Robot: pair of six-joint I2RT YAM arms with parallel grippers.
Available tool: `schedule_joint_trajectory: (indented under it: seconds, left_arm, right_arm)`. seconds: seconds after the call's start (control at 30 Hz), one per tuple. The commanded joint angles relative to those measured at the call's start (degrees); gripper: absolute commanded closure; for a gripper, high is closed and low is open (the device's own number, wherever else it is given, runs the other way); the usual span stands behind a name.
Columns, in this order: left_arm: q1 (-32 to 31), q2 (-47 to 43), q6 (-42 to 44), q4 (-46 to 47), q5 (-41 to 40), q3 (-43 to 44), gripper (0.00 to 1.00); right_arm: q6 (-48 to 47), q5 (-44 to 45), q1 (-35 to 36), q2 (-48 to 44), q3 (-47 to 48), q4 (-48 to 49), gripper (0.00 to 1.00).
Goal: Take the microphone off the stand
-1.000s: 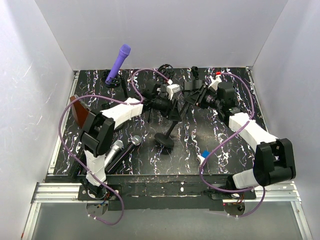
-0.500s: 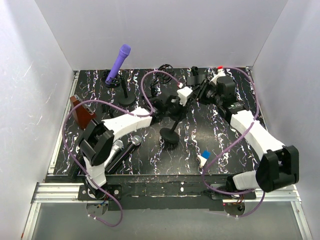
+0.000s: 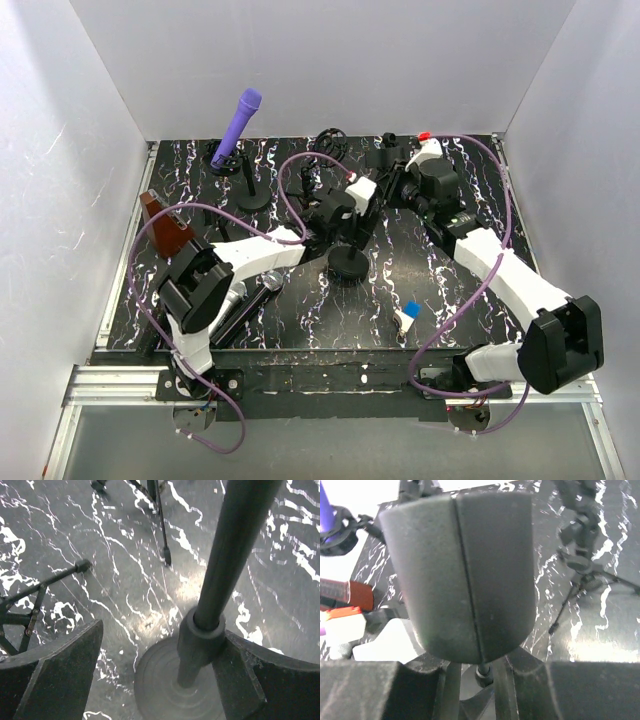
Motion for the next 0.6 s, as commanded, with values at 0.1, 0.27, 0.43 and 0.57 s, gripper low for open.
schedule_joint_trajectory:
  seconds: [0.1,0.27,0.43,0.57]
  left_arm:
    - [5.9,-17.9,7.3,-2.7,16.7,-4.9,0.18]
    - [8.4,-29.1,13.5,-16.1,28.1,-0.8,0.18]
    - [10.9,-29.9,14.0,-24.7,37.6,9.6,0.2]
    - [10.9,-25.1,8.4,-18.3,37.1,12.4,0.3]
  right_arm:
    - [-19.2,-19.7,-0.6,-0.1,-2.7,26.8,0.99]
    - [-25.7,-33.6,-0.7,-2.3,-6.7,27.2,0.99]
    - [-26.1,-36.0,-0.5,-4.1,-11.2,23.9,0.99]
    - [-27.6,-36.3,-0.5,-3.3,-12.3,22.5,0.99]
